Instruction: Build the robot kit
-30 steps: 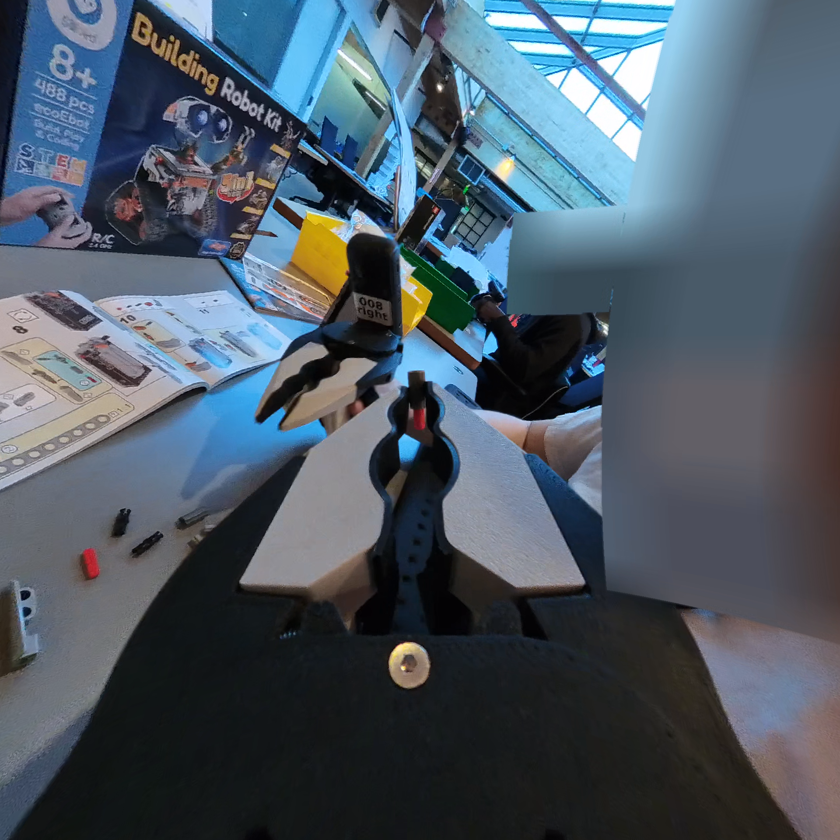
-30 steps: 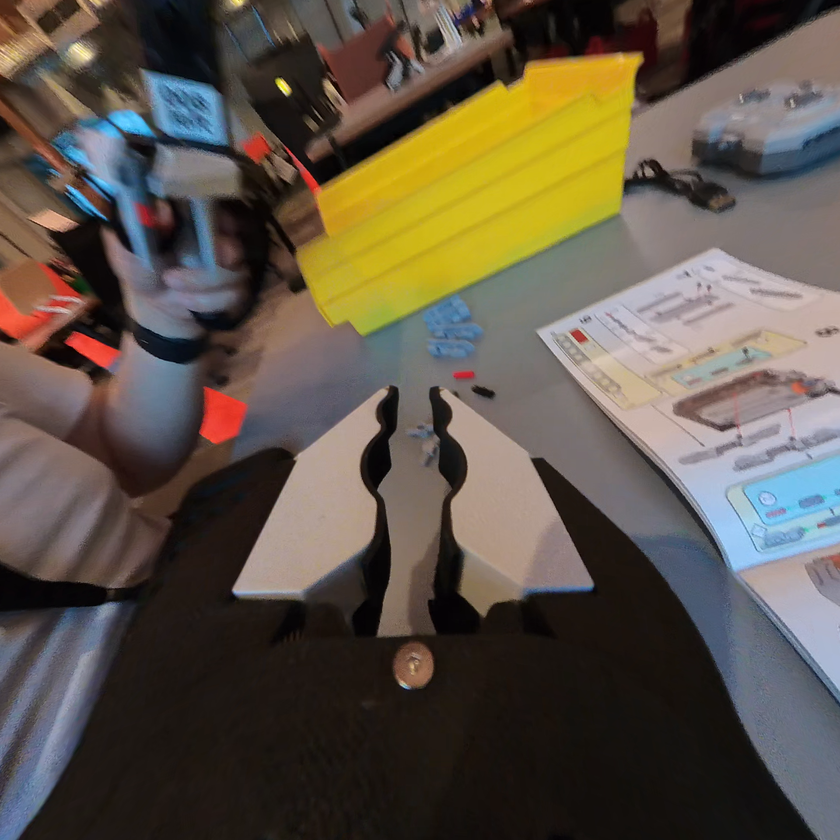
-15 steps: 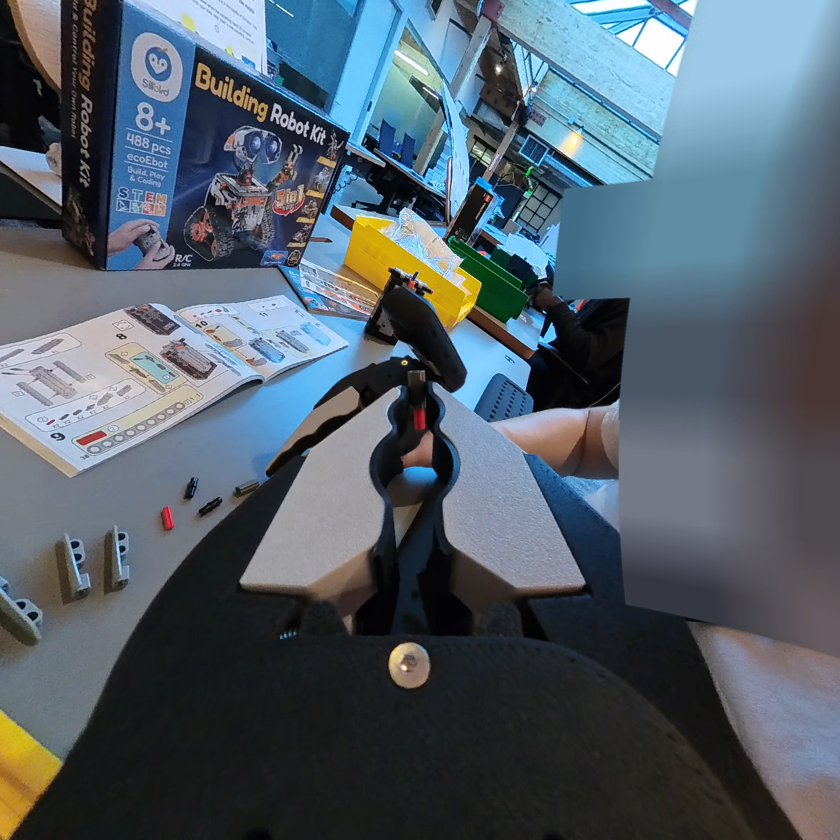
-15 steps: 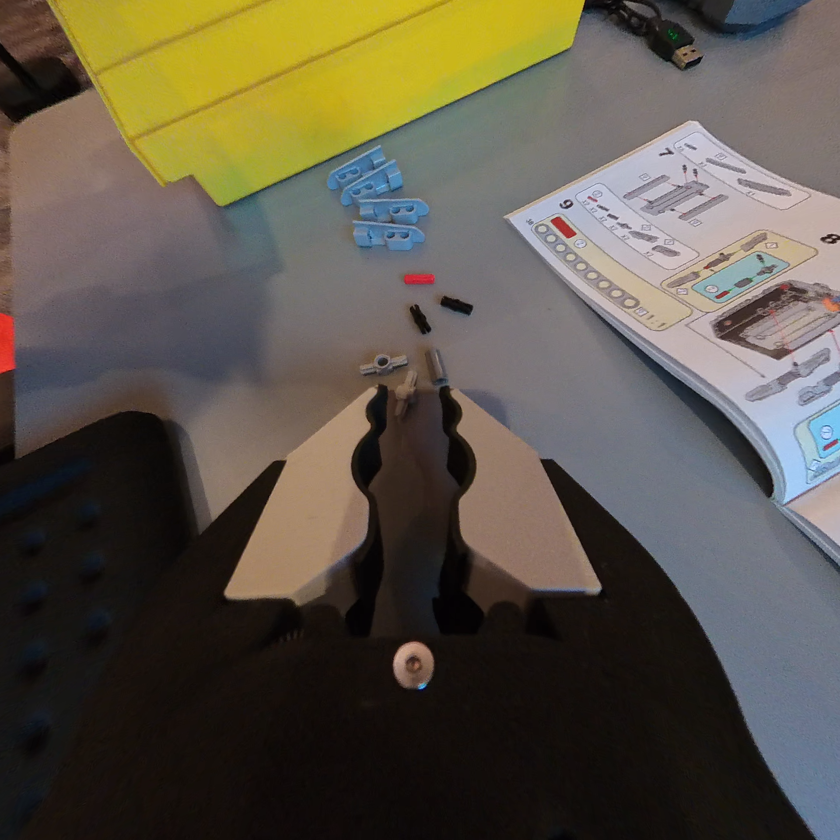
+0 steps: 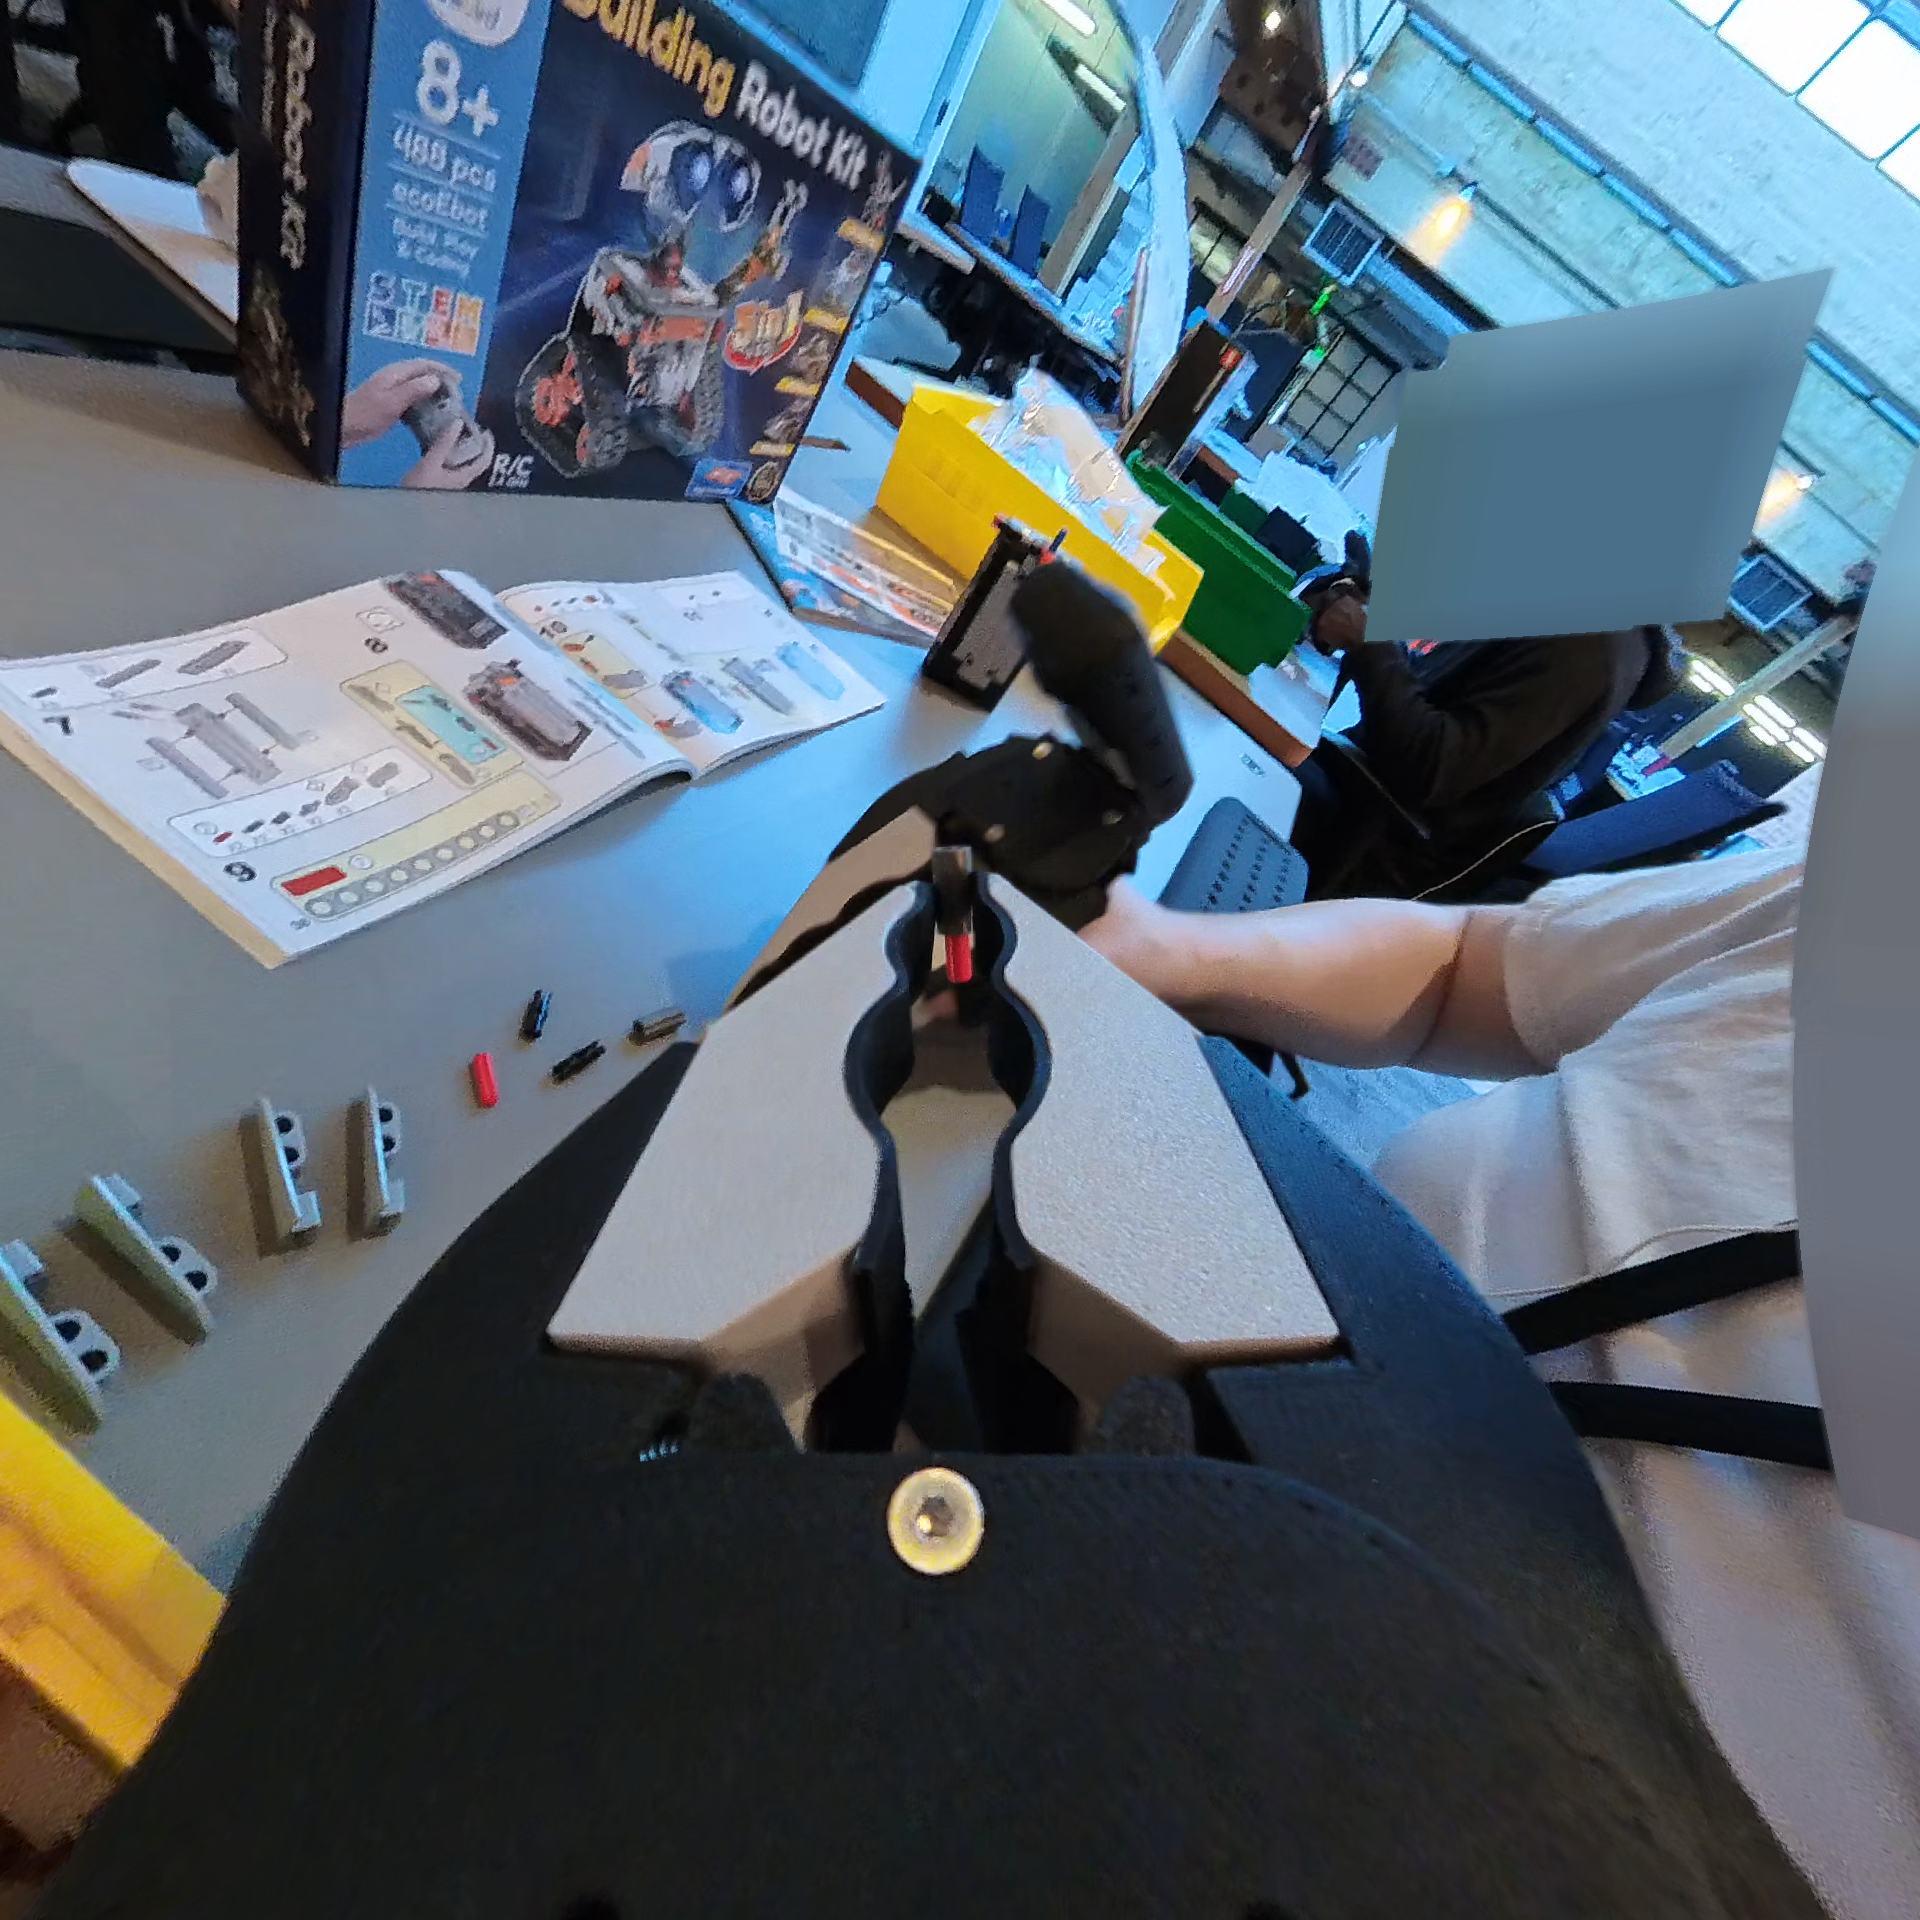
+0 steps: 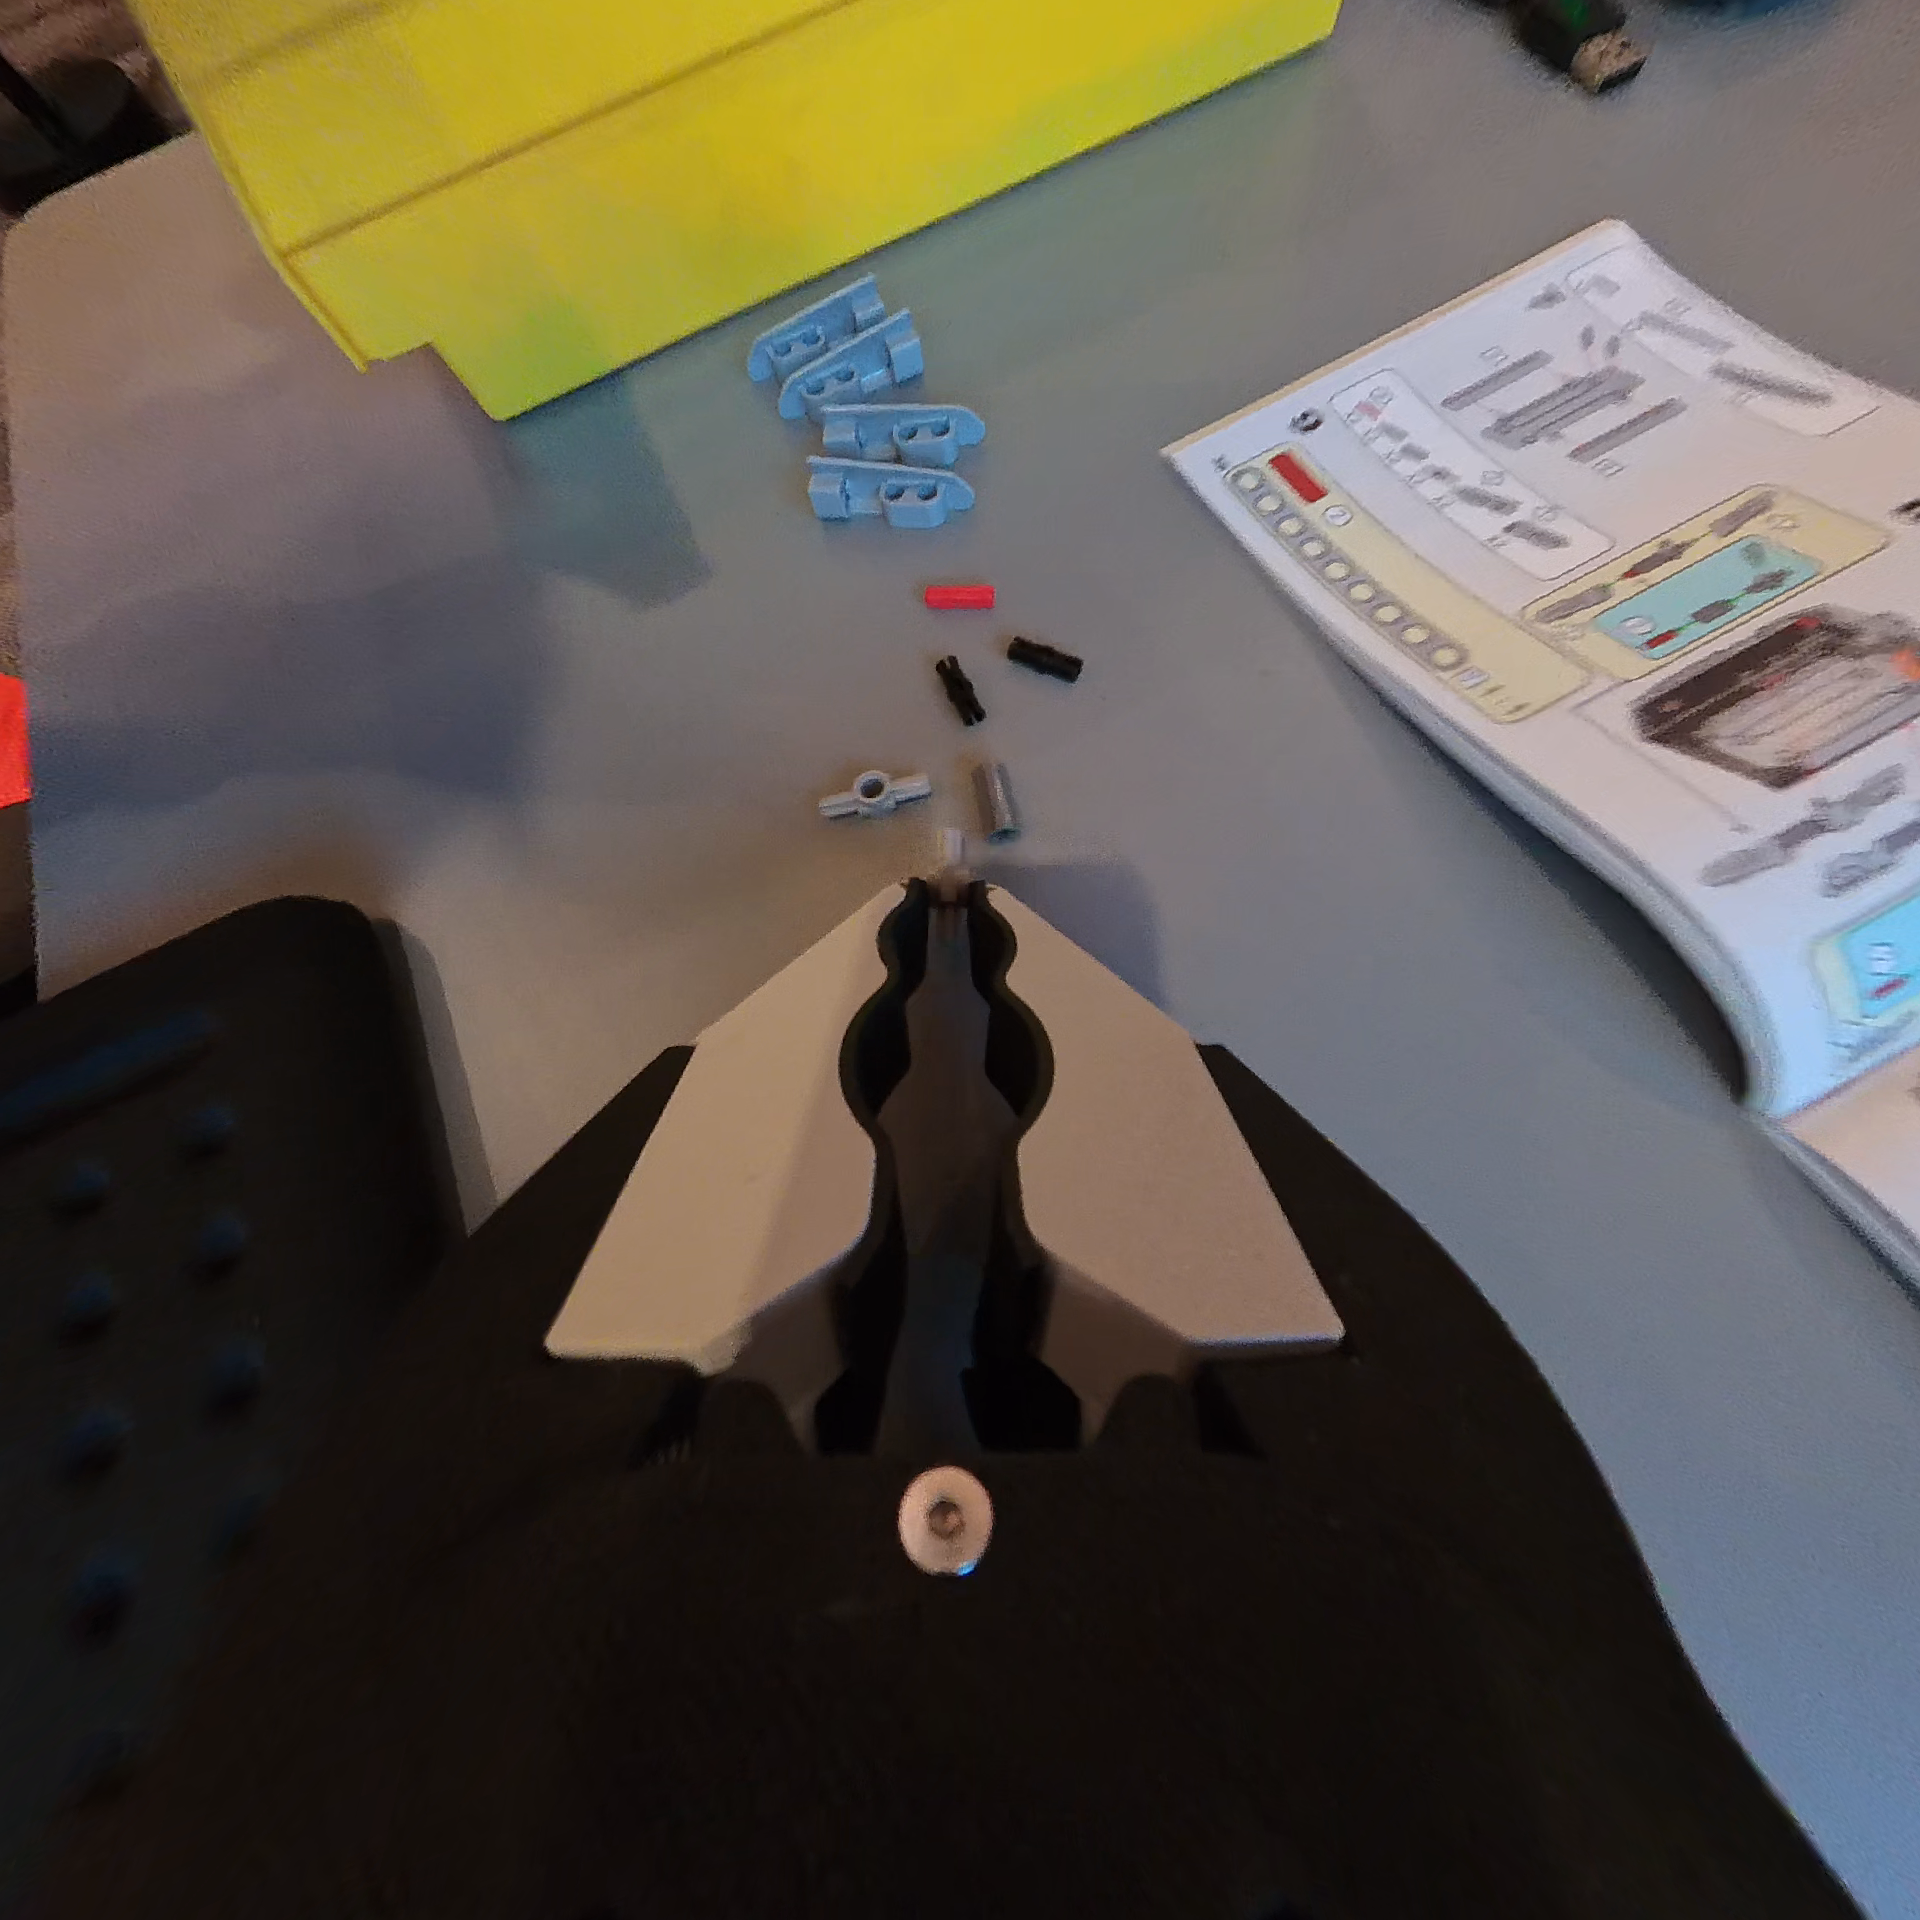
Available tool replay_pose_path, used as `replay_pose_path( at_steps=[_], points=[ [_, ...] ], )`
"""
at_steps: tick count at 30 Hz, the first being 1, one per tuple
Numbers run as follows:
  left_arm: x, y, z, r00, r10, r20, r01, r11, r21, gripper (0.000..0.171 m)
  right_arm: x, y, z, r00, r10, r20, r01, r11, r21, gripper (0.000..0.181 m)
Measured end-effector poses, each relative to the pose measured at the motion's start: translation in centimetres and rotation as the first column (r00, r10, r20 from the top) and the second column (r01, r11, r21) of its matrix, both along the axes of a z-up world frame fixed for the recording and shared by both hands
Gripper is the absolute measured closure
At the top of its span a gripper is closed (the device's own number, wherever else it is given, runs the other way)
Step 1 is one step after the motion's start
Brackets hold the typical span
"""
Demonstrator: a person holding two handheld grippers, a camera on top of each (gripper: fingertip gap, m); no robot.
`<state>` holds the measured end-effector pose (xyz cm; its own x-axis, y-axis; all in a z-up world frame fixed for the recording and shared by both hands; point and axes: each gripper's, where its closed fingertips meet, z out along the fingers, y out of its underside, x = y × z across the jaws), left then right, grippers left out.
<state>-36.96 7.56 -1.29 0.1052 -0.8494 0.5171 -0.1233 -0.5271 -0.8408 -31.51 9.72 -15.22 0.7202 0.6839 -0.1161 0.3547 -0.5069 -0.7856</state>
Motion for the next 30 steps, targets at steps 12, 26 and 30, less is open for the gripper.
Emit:
replay_pose_path(
  at_steps=[12, 26, 30],
  points=[
    [3.4, -2.6, -7.8, 0.9, -0.176, -0.398, 0.193, 0.981, 0.003, 0.167, 3.4, -3.7, 4.0, 0.899, 0.421, -0.119, -0.388, 0.894, 0.225, 0.175],
    [5.5, -6.5, -7.0, 0.691, -0.656, -0.303, 0.497, 0.736, -0.459, 0.167, 2.2, -7.3, 7.1, 0.834, 0.502, 0.23, -0.528, 0.603, 0.598, 0.175],
    [5.6, -7.7, -5.8, 0.64, -0.733, -0.232, 0.557, 0.65, -0.517, 0.167, 2.0, -8.1, 8.6, 0.84, 0.471, 0.268, -0.512, 0.529, 0.677, 0.175]
  ],
)
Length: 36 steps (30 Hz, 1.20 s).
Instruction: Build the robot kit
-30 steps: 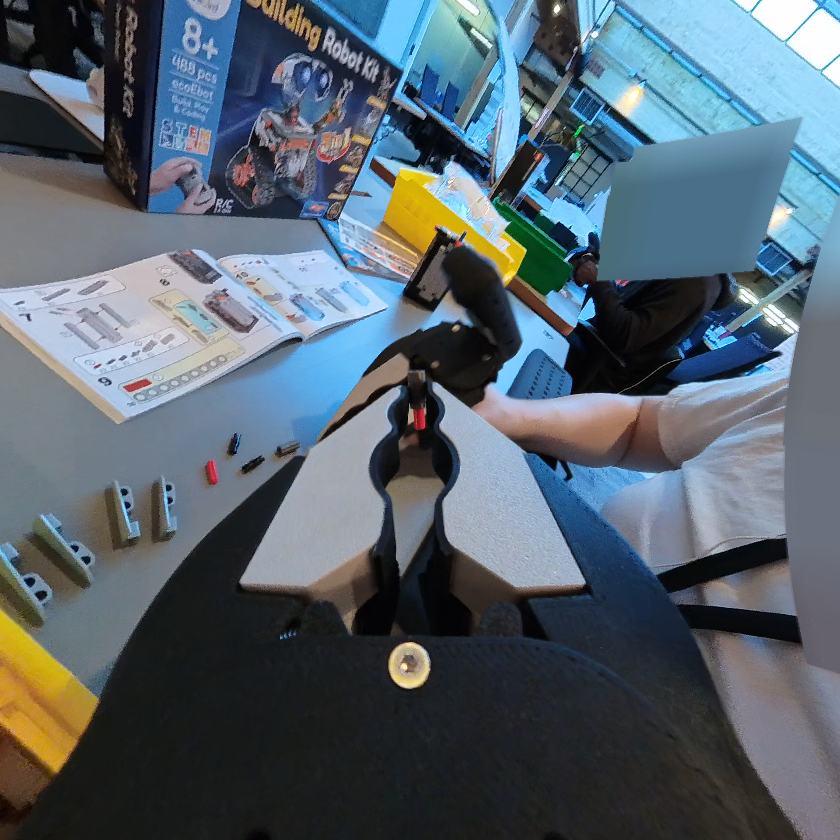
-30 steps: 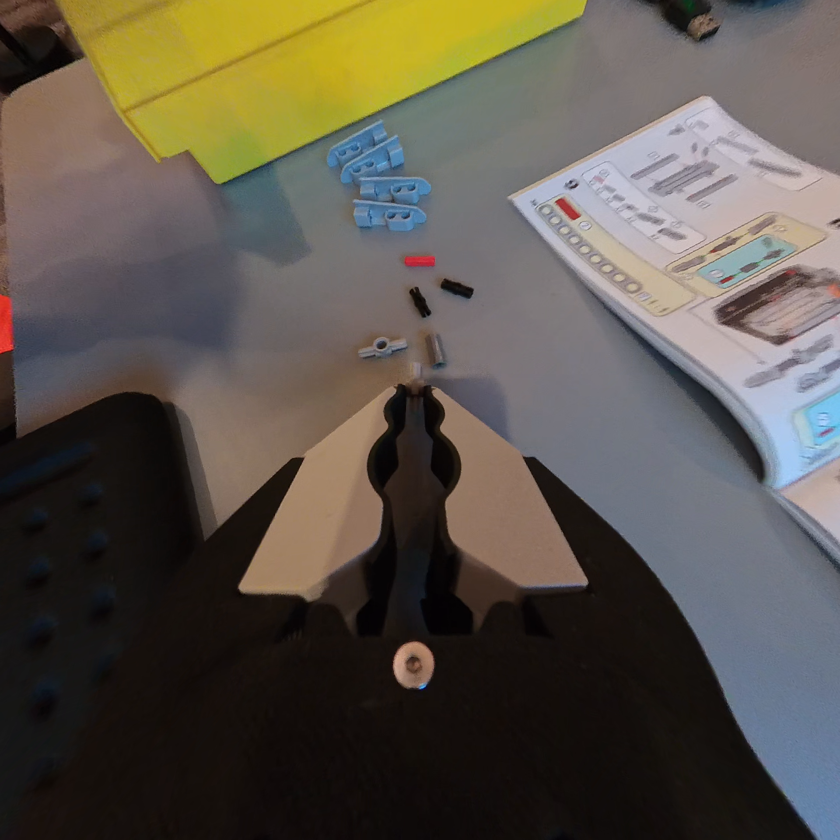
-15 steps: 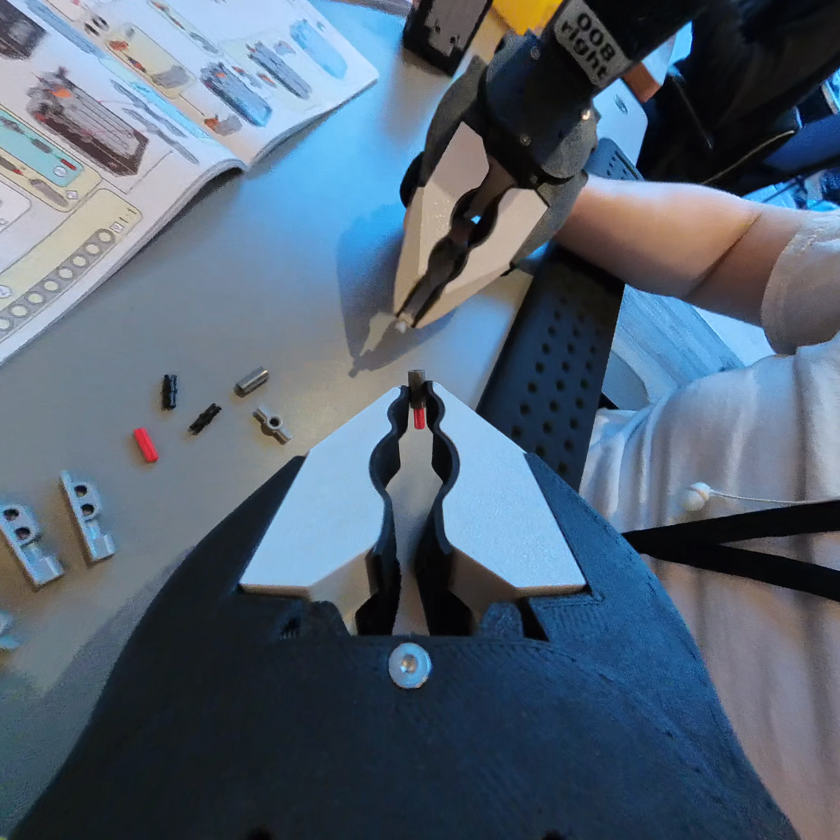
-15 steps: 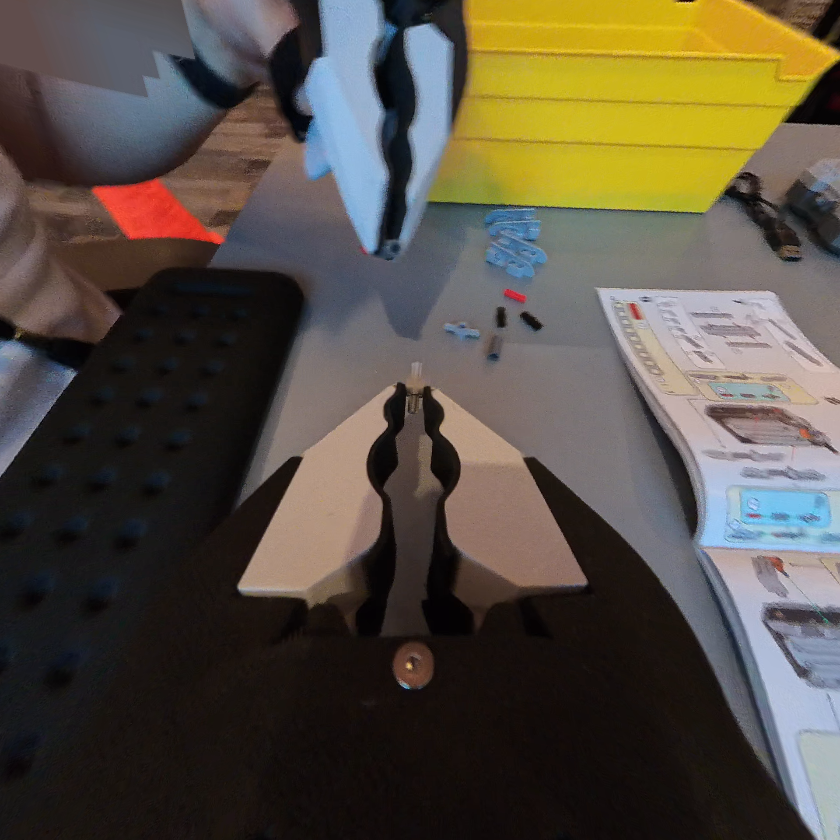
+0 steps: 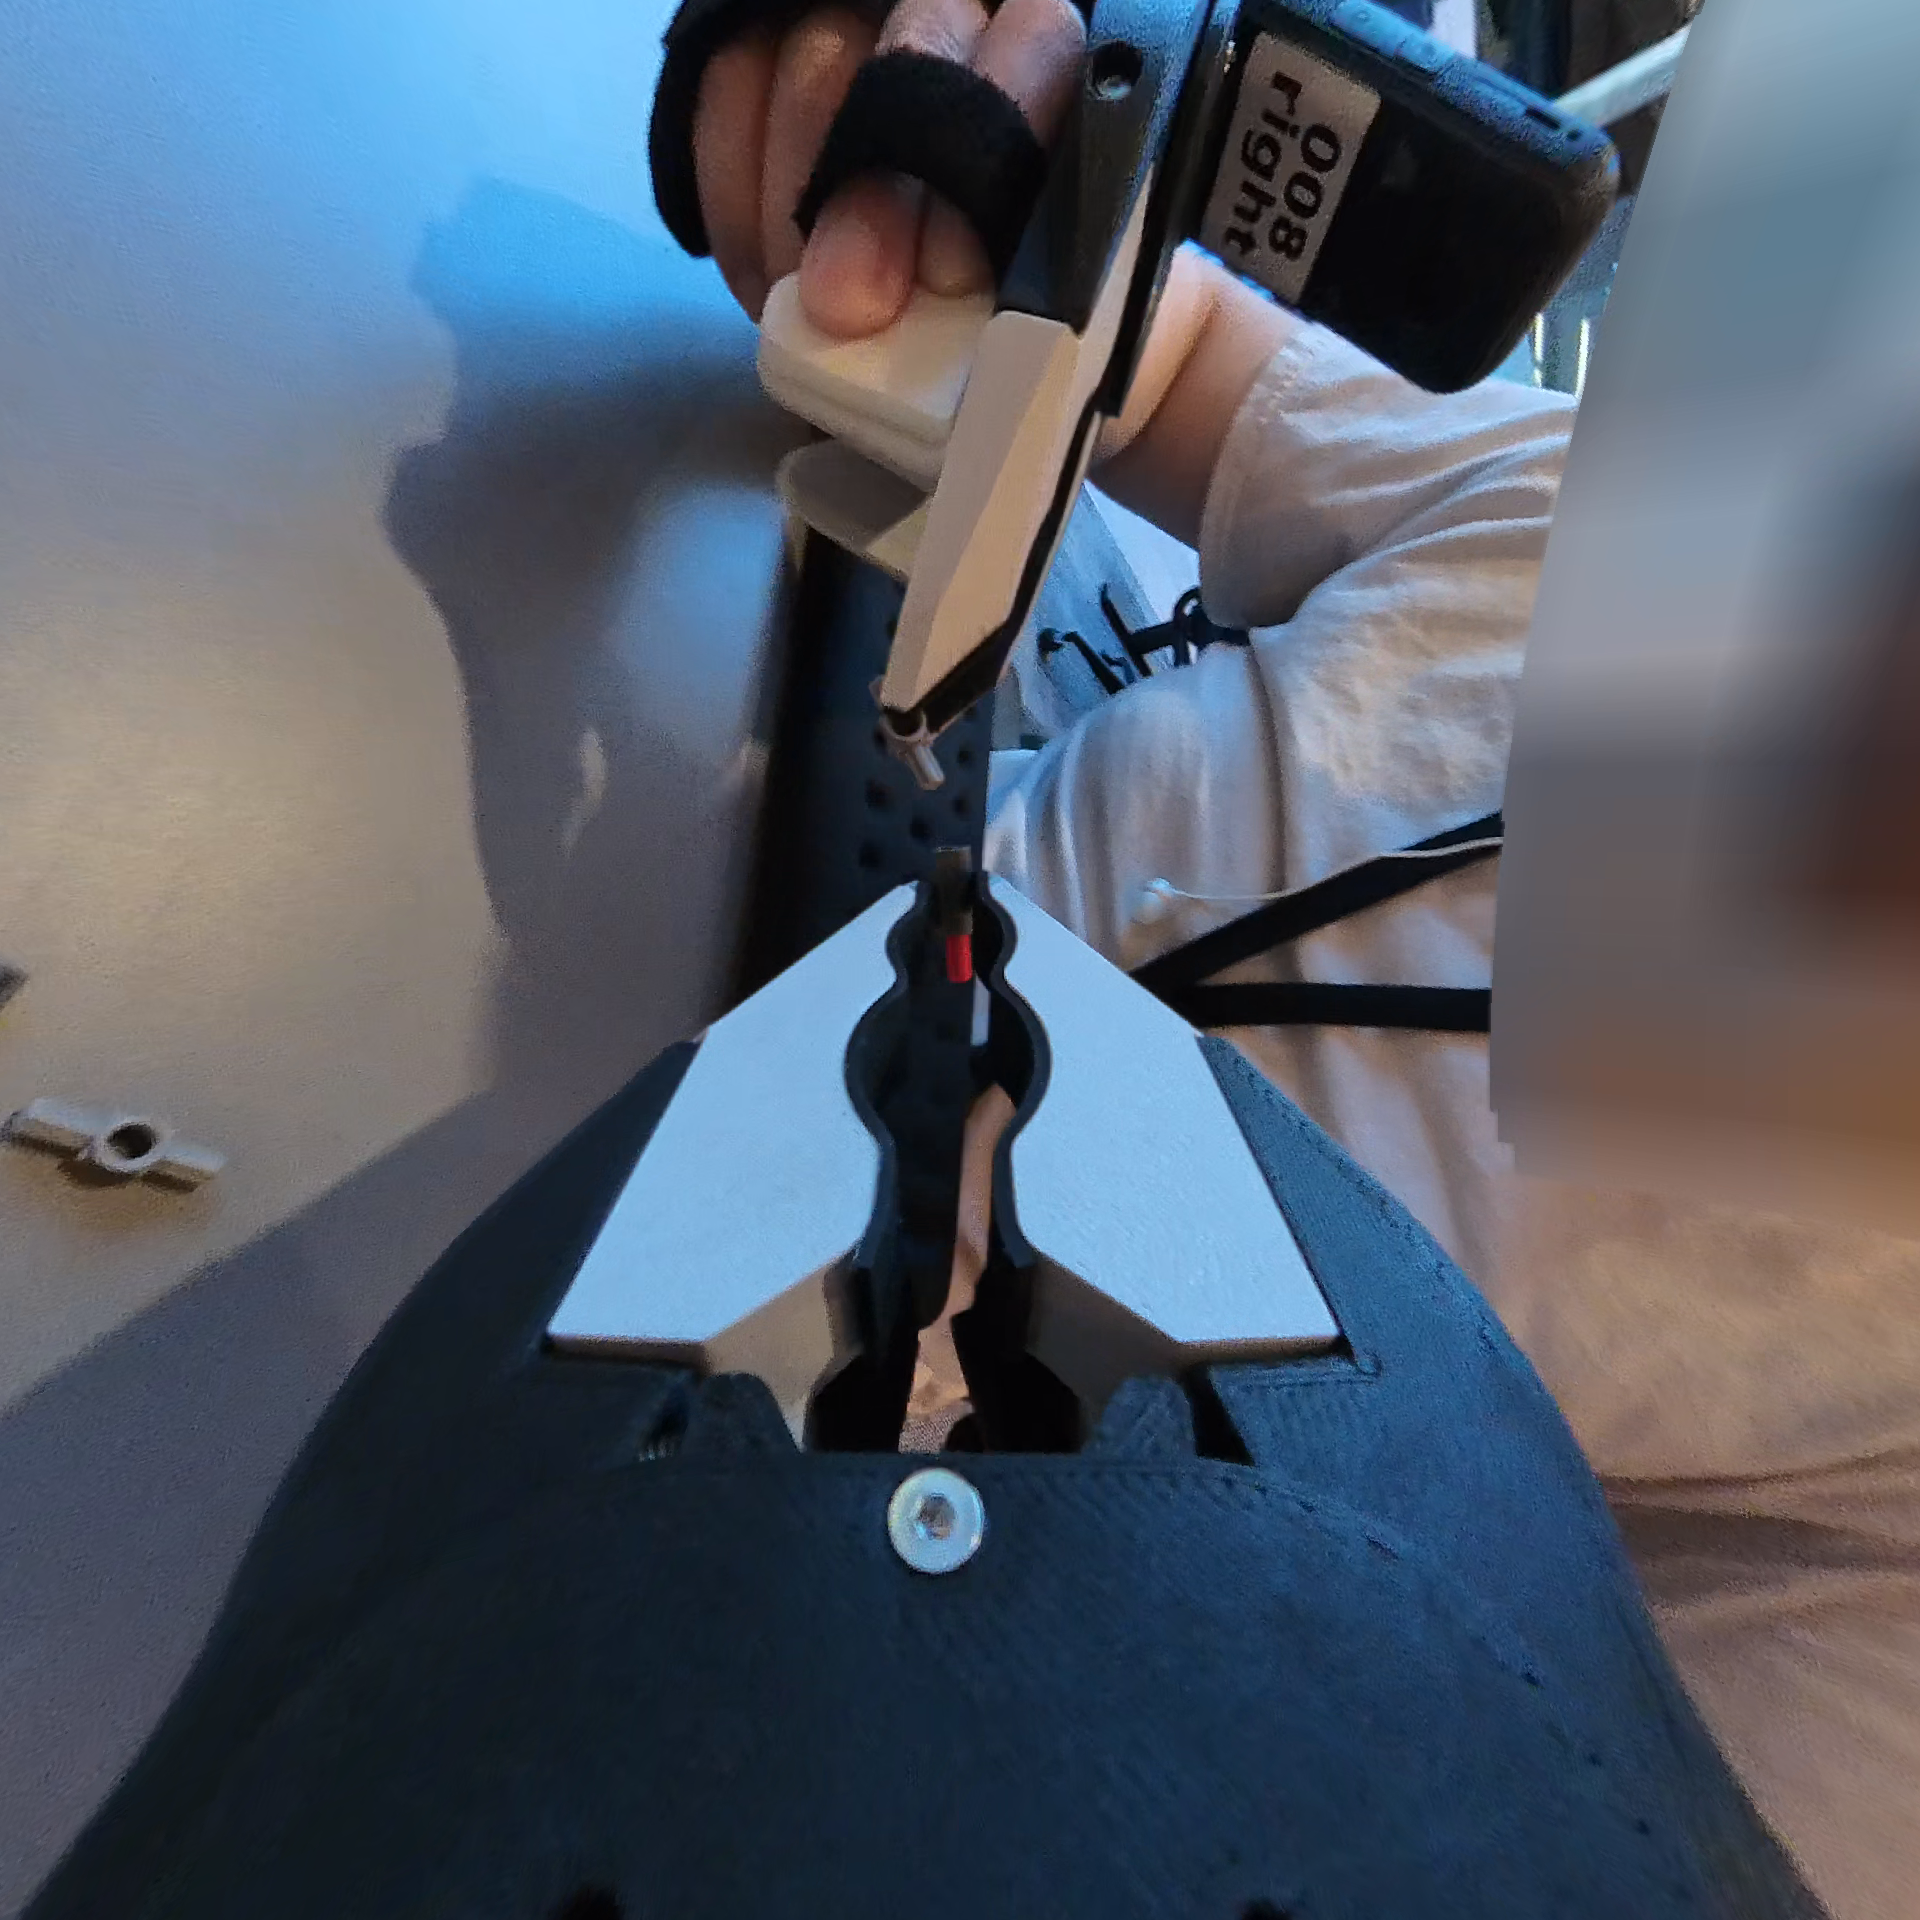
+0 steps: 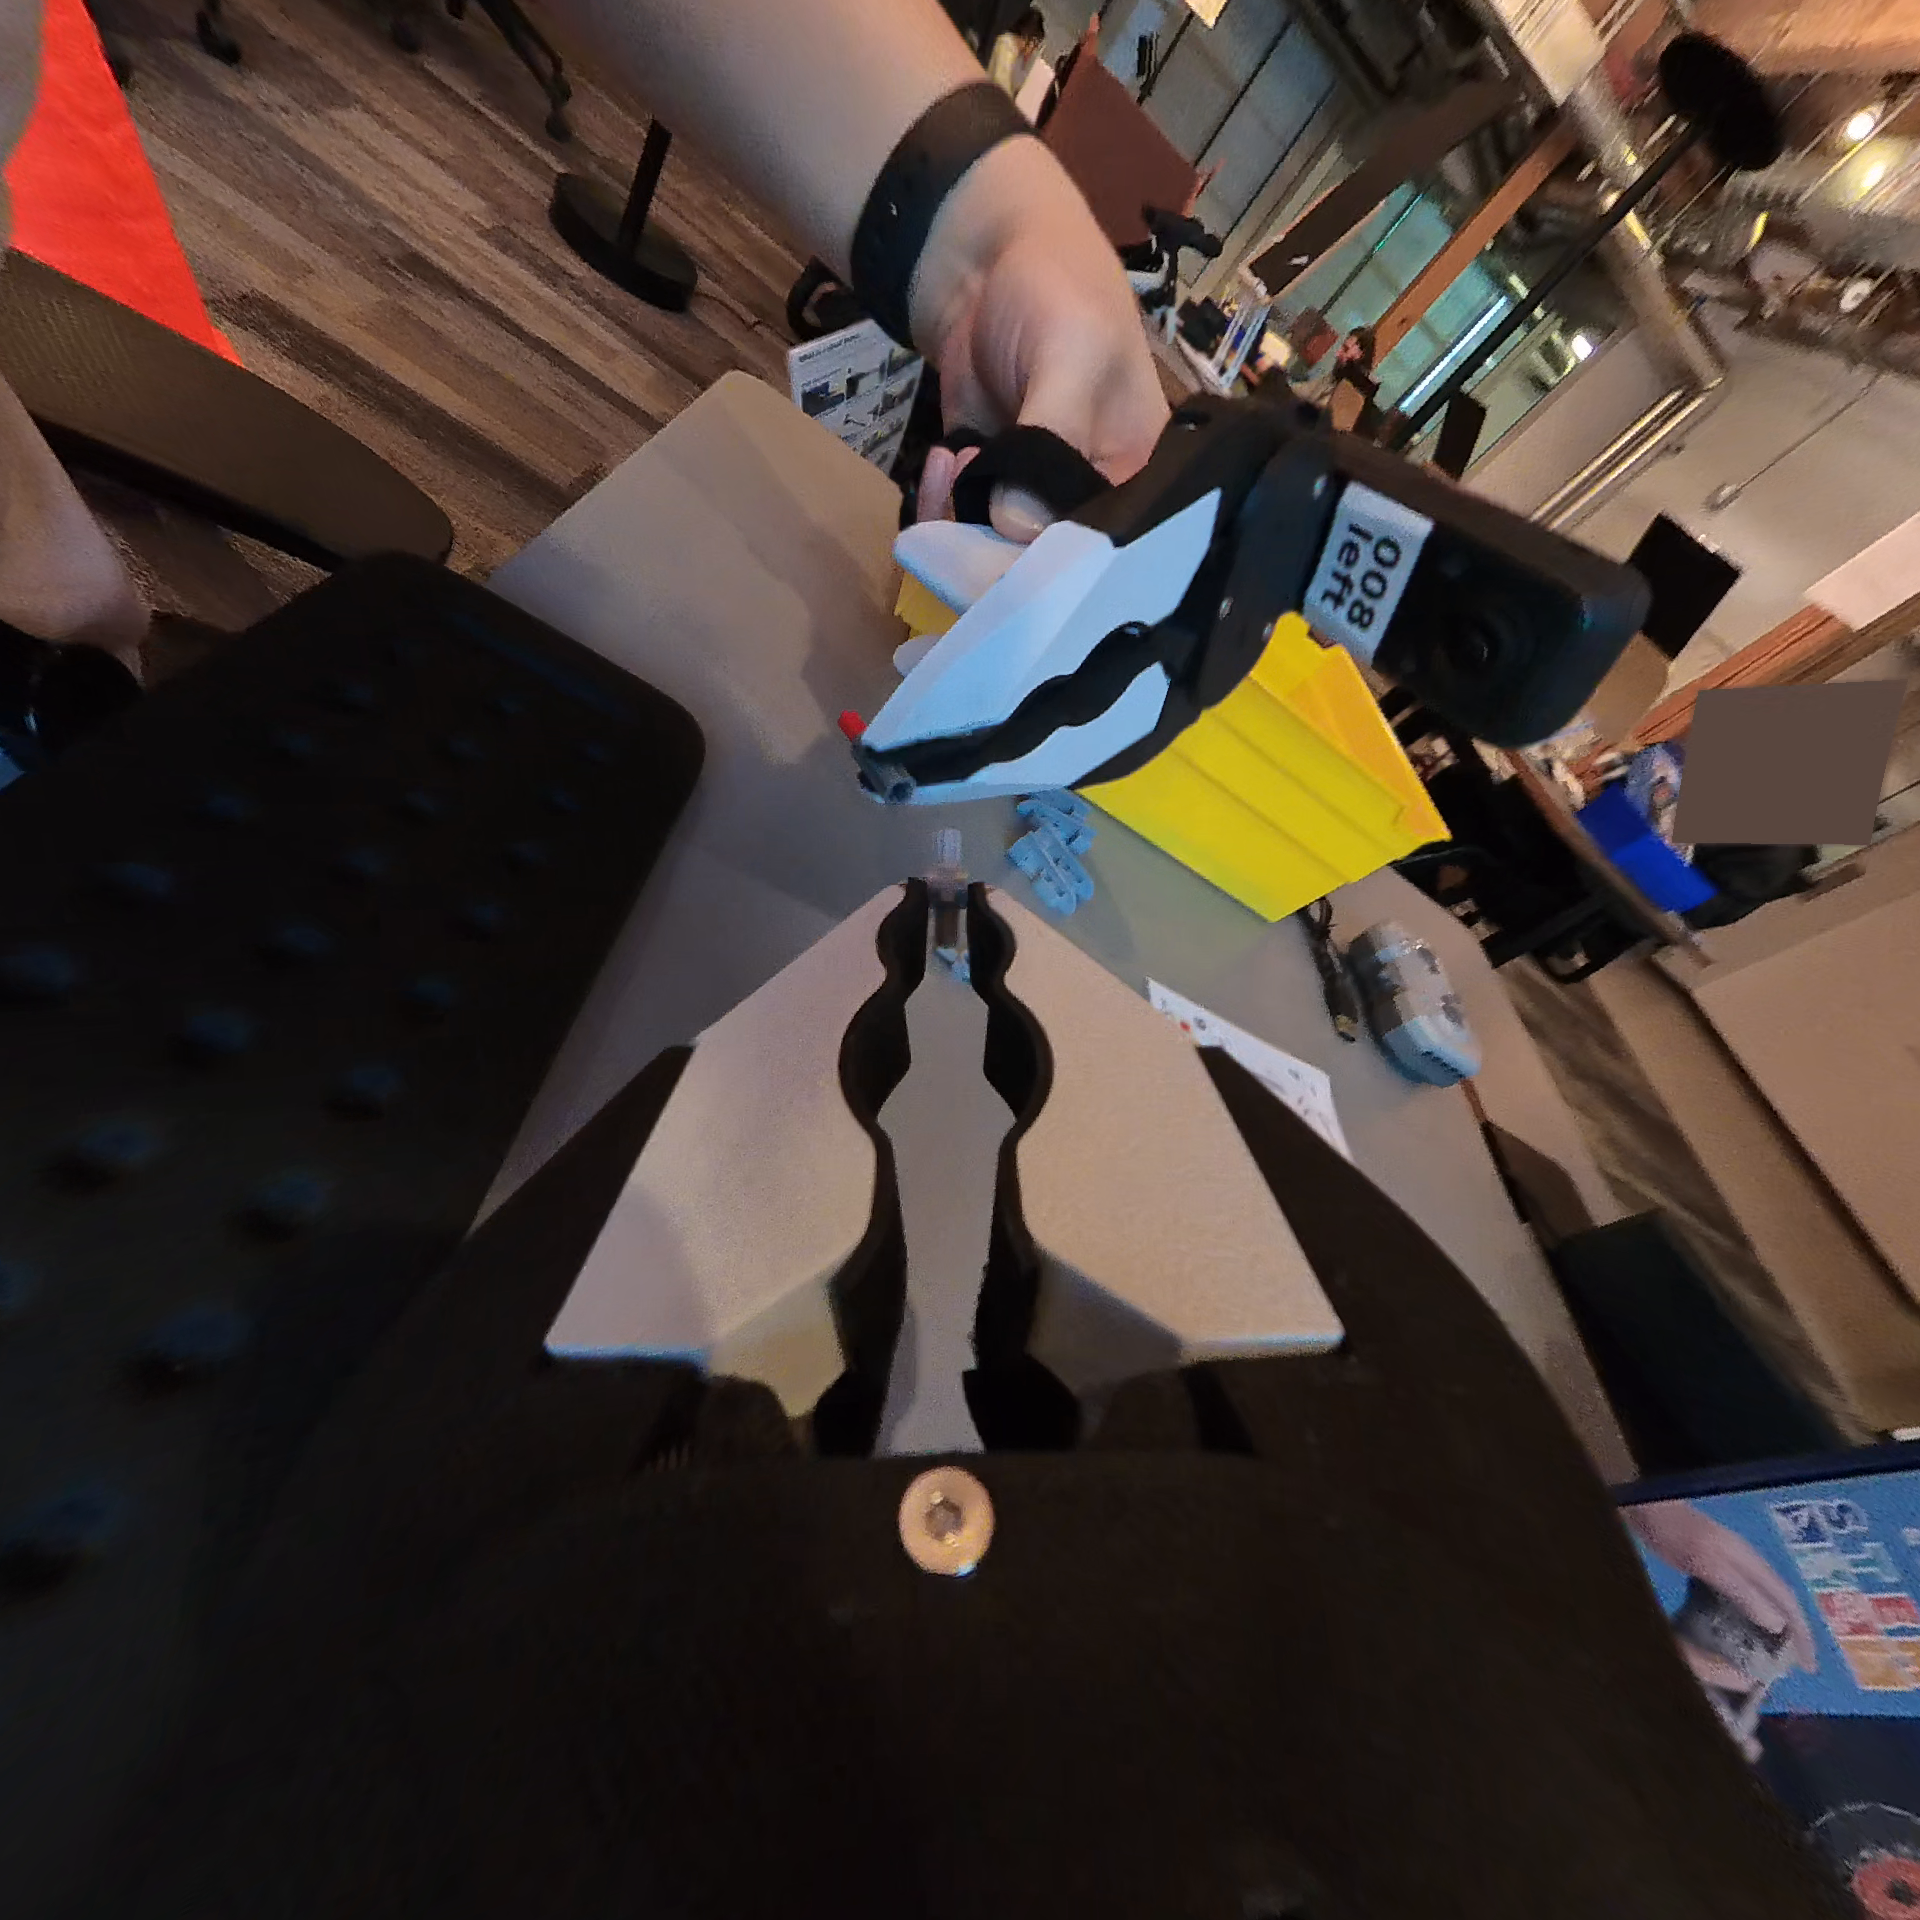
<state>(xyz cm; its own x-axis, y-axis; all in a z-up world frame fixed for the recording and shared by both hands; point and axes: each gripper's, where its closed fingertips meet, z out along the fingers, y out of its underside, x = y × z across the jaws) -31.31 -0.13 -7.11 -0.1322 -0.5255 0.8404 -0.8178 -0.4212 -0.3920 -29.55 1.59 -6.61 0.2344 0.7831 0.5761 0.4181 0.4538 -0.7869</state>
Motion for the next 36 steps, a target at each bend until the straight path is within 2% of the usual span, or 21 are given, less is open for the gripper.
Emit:
replay_pose_path(
  at_steps=[4, 10, 20, 31, 36],
  points=[
    [0.2, -0.8, 0.3, 0.998, -0.055, 0.009, 0.055, 0.998, -0.011, 0.167, -0.4, -1.1, 0.7, 0.999, 0.043, -0.003, -0.043, 0.998, 0.034, 0.175],
    [0.6, -1.4, 0.9, 0.997, -0.071, 0.012, 0.072, 0.995, -0.074, 0.168, -0.5, -1.5, 0.5, 0.998, 0.049, 0.04, -0.052, 0.996, 0.072, 0.175],
    [0.8, -1.5, 1.6, 0.999, -0.038, 0.008, 0.039, 0.984, -0.175, 0.167, -0.2, -1.3, 0.9, 0.998, 0.011, 0.06, -0.019, 0.99, 0.139, 0.174],
    [0.5, -1.8, 1.4, 0.999, -0.049, -0.011, 0.046, 0.981, -0.188, 0.167, -0.5, -2.3, 1.0, 0.995, 0.059, 0.079, -0.071, 0.985, 0.156, 0.175],
    [0.6, -1.8, 1.2, 0.997, -0.052, -0.048, 0.039, 0.97, -0.241, 0.167, -0.5, -2.3, 0.6, 0.993, 0.054, 0.108, -0.071, 0.983, 0.168, 0.175]
  ],
)
